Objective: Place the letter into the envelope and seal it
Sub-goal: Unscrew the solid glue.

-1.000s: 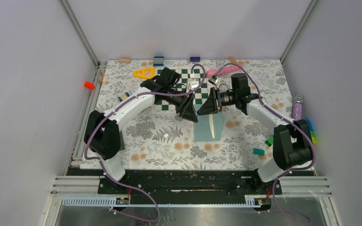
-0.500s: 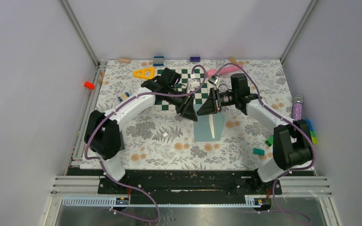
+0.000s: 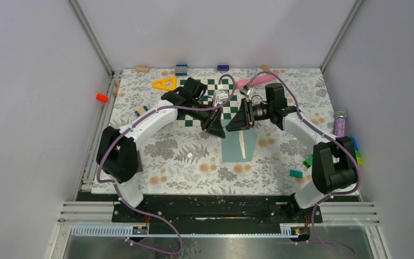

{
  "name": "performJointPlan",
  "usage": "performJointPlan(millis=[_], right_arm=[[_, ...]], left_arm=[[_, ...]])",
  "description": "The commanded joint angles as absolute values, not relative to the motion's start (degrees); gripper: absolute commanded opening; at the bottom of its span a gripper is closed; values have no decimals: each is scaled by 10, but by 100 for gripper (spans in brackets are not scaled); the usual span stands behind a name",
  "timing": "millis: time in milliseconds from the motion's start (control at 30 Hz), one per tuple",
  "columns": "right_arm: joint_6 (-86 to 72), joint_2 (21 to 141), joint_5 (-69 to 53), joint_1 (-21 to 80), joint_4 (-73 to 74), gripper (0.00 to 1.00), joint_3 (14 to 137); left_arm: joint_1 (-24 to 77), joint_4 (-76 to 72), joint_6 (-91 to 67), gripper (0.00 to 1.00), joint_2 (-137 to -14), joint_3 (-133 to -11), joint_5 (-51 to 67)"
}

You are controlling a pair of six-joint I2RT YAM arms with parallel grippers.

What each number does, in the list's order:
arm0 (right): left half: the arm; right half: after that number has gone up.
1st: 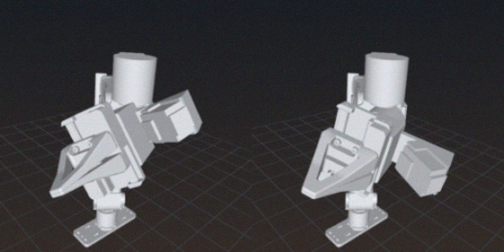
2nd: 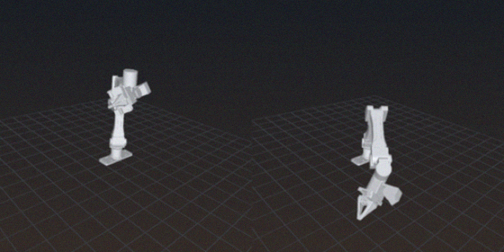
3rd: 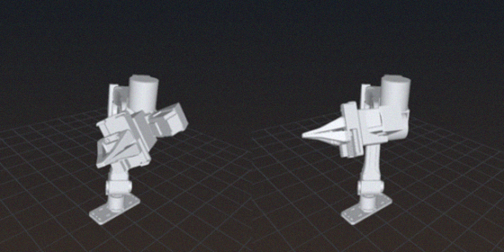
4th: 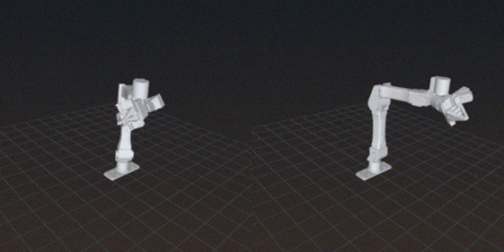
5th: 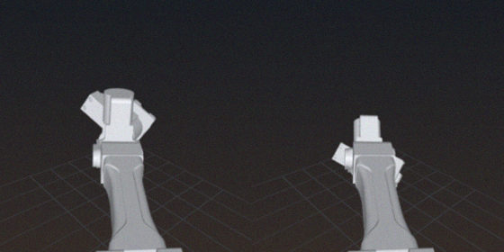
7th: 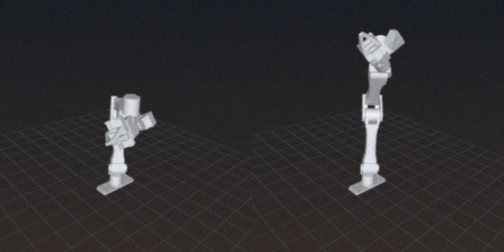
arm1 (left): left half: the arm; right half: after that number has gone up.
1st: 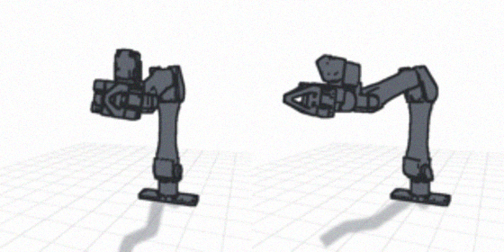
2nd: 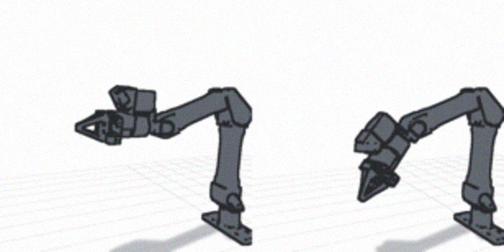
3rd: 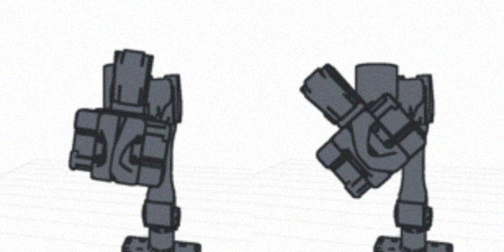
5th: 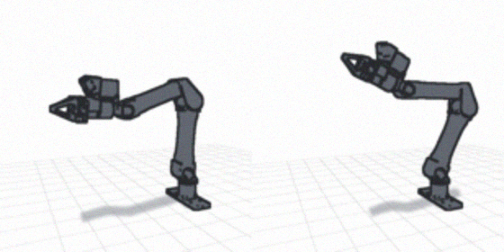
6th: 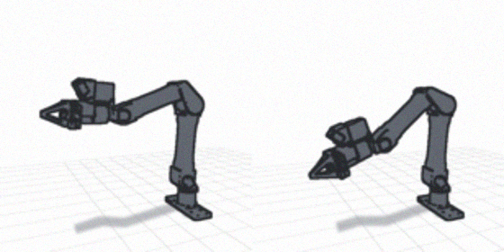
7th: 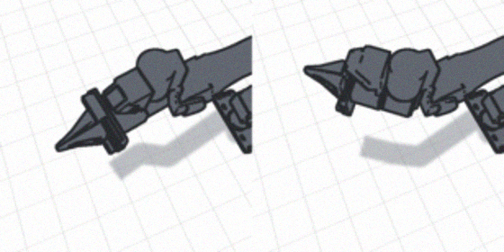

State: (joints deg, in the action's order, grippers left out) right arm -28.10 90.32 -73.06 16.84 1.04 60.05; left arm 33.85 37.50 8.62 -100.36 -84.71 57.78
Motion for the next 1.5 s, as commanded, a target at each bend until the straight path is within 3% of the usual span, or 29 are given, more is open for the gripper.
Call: performJointPlan(millis=[0, 367, 700, 833, 1000, 1200, 1367, 1467], right_arm=[[-298, 914, -733, 140, 16, 56, 626], [-297, 940, -722, 130, 47, 40, 633], [-221, 940, -710, 134, 132, 27, 657], [-202, 928, -713, 134, 134, 25, 657], [-142, 895, -714, 134, 160, 25, 657], [-89, 854, -708, 135, 162, 28, 642], [-118, 858, -696, 135, 163, 45, 652], [-127, 874, -691, 135, 173, 48, 658]], left_arm=[[342, 348, 94, 15, -987, -841, 527], [369, 336, 104, 14, -966, -827, 458], [369, 336, 99, 13, -973, -830, 469], [365, 339, 95, 13, -988, -831, 523], [347, 372, 94, 14, -1032, -853, 659], [332, 379, 75, 15, -1061, -860, 741], [332, 380, 84, 15, -1051, -856, 696], [332, 361, 76, 15, -1030, -843, 650]])
